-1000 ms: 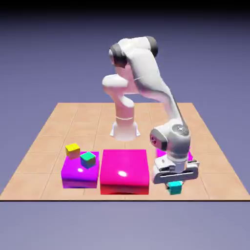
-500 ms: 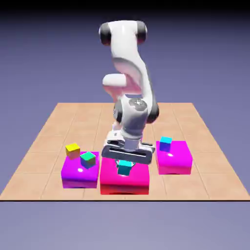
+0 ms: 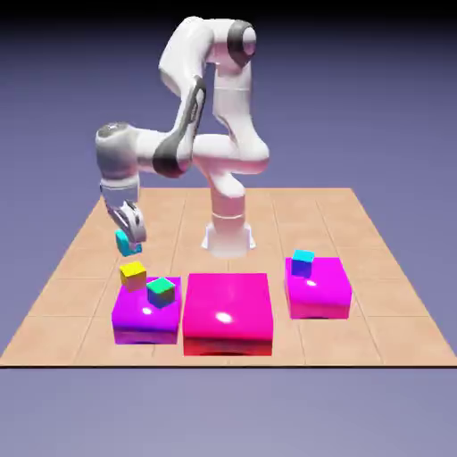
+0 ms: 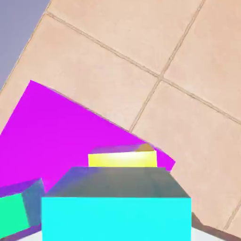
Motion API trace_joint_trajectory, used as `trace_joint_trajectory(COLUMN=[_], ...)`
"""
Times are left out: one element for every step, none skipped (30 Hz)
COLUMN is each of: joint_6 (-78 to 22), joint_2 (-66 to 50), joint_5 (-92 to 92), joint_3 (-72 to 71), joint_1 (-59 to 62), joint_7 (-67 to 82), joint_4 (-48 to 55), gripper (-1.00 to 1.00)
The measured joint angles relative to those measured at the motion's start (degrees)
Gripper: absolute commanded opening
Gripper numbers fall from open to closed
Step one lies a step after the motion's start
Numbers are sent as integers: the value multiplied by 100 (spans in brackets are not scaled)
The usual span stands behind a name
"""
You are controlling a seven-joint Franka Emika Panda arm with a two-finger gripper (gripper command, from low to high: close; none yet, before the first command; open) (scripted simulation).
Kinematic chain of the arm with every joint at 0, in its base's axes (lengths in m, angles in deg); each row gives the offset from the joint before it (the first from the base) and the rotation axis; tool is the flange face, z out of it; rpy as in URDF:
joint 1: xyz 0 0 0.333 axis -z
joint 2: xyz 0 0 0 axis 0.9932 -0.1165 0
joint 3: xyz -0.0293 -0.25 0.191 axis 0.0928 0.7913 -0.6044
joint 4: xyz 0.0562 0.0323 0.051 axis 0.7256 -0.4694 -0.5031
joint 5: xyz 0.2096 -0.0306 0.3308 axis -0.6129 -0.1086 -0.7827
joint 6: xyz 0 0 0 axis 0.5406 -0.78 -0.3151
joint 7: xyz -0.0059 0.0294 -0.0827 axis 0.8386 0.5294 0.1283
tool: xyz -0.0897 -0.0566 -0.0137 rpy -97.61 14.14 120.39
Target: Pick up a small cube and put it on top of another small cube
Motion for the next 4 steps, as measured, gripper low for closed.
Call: trace_joint_trajectory(joint_6=[184,182,182,-67], joint_2=[-136,-136,-136,47], joint_5=[-40,-31,-31,25], joint_3=[5,1,1,-4], joint_1=[-2,2,4,10], joint_7=[30,24,23,-19], joint_4=[-51,-51,-51,18], gripper=[100,100,100,100])
